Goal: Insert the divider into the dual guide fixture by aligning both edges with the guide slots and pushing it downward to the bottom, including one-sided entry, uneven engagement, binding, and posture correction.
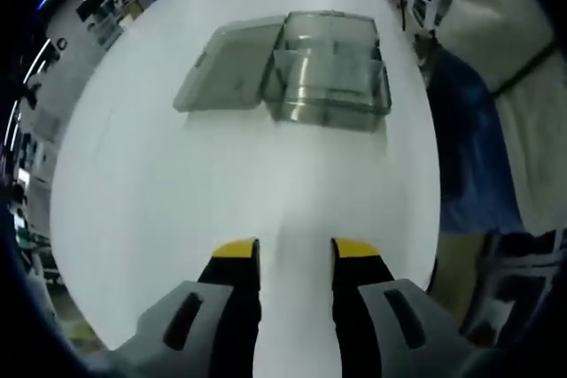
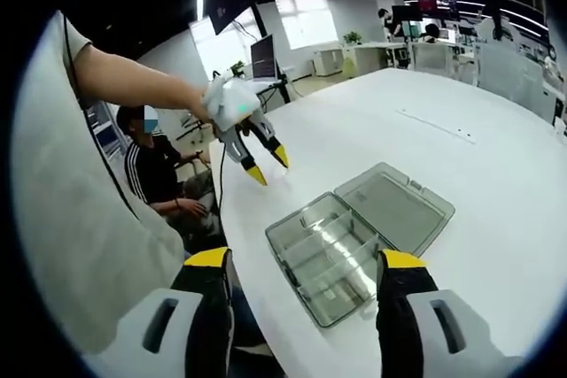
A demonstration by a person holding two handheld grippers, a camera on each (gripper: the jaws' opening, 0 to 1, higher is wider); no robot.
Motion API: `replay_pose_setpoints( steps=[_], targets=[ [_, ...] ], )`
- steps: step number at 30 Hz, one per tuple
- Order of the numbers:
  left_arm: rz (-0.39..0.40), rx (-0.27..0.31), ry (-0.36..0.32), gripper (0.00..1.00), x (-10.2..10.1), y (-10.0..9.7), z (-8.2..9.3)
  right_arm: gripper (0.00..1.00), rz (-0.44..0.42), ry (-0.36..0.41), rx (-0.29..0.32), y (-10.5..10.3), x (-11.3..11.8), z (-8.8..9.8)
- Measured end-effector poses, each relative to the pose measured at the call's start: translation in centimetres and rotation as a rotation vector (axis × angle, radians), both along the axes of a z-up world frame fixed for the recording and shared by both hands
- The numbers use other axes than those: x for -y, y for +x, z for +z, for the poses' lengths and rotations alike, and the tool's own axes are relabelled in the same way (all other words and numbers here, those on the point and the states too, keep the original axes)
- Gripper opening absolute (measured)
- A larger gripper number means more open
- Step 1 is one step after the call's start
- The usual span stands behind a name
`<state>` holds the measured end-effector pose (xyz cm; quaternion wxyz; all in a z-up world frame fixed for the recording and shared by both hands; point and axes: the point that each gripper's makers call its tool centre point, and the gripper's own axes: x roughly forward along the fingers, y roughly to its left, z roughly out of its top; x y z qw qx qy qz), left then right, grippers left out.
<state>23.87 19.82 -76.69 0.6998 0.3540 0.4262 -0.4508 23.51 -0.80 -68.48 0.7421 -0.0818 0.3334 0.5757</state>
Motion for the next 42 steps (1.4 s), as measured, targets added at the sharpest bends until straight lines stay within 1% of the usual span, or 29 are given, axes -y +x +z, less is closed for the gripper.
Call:
replay_pose_setpoints(
  steps=[2, 11, 18, 22, 23, 28, 35, 42],
  targets=[
    [0.001, 0.009, -0.018, 0.27, 0.6, 0.1, 0.5, 0.61, -0.004, 0.006, -0.004, 0.1, 0.0, 0.1],
    [-0.023, 0.057, -0.059, 0.27, 3.4, 0.6, 3.1, 0.57, -0.023, 0.024, -0.031, 0.8, 0.1, 0.3],
    [-0.029, 0.079, -0.082, 0.27, 4.5, 1.0, 4.7, 0.55, -0.034, 0.045, -0.054, 1.2, 0.0, 0.5],
    [-0.029, 0.091, -0.091, 0.27, 5.1, 1.3, 5.4, 0.55, -0.044, 0.051, -0.057, 1.6, 0.1, 0.4],
    [-0.03, 0.096, -0.093, 0.27, 5.2, 1.3, 5.6, 0.54, -0.043, 0.062, -0.071, 1.5, -0.1, 0.5],
    [-0.033, 0.112, -0.11, 0.27, 6.1, 1.5, 6.5, 0.54, -0.045, 0.064, -0.076, 1.7, -0.3, 0.4],
    [-0.033, 0.135, -0.145, 0.27, 7.5, 1.7, 7.8, 0.48, -0.062, 0.083, -0.1, 2.3, -0.5, 0.6],
    [-0.026, 0.158, -0.18, 0.27, 8.9, 2.0, 8.8, 0.44, -0.091, 0.1, -0.128, 2.9, -0.7, 0.8]
  ],
)
